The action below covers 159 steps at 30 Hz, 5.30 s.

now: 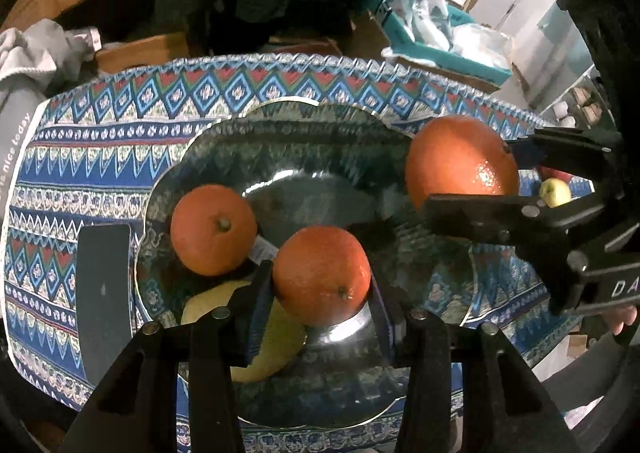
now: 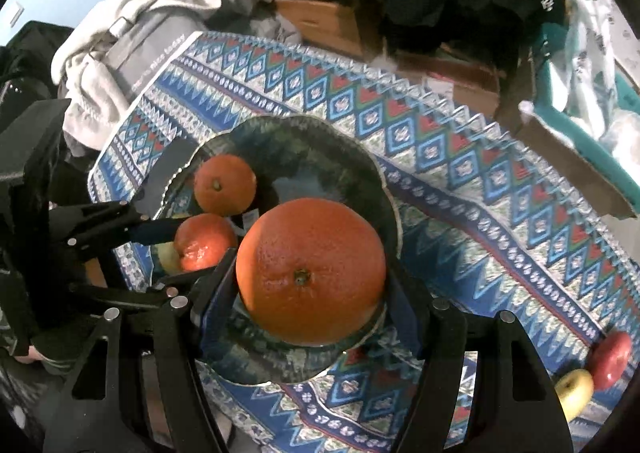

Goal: Organize fruits
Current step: 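Lower the tangerine and orange into the glass bowl and open both grippers, then move both grippers back to the remaining fruit on the cloth, then grasp a tangerine with the left gripper while the right gripper grasps a dark red apple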

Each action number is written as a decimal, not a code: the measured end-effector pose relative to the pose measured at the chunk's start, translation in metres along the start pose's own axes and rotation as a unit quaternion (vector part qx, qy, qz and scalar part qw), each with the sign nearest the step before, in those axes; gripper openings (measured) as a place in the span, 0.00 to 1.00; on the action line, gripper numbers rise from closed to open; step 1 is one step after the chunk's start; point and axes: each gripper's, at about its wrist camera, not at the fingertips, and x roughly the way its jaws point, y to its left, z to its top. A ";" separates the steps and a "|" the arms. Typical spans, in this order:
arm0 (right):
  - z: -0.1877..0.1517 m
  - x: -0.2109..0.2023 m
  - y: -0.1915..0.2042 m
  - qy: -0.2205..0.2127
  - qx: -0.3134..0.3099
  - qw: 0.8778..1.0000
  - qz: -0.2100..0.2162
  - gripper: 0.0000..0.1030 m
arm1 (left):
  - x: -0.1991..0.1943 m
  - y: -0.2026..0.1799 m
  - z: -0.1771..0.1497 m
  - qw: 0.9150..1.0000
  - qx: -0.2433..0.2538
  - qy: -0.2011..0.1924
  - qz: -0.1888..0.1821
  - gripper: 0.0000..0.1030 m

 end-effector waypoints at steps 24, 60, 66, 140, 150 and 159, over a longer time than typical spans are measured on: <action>-0.008 0.025 -0.011 0.029 0.025 0.999 0.004 0.68 | 0.005 -0.006 -0.004 1.000 0.004 0.021 0.014 0.59; -0.066 -0.103 -0.049 -0.057 0.047 0.994 -0.085 0.70 | -0.035 -0.087 0.004 0.997 0.073 -0.010 -0.019 0.66; -0.088 -0.119 -0.069 -0.064 0.060 0.991 -0.098 0.72 | -0.034 -0.111 0.005 0.995 0.097 -0.011 -0.017 0.69; -0.265 -0.129 -0.243 -0.035 0.245 0.958 -0.143 0.72 | 0.096 -0.316 -0.013 0.964 0.222 0.095 -0.110 0.73; -0.252 -0.124 -0.242 -0.042 0.246 0.959 -0.135 0.72 | 0.109 -0.317 -0.016 0.964 0.216 0.101 -0.121 0.61; -0.255 -0.123 -0.244 -0.044 0.245 0.959 -0.134 0.72 | 0.107 -0.327 -0.021 0.959 0.242 0.086 -0.121 0.44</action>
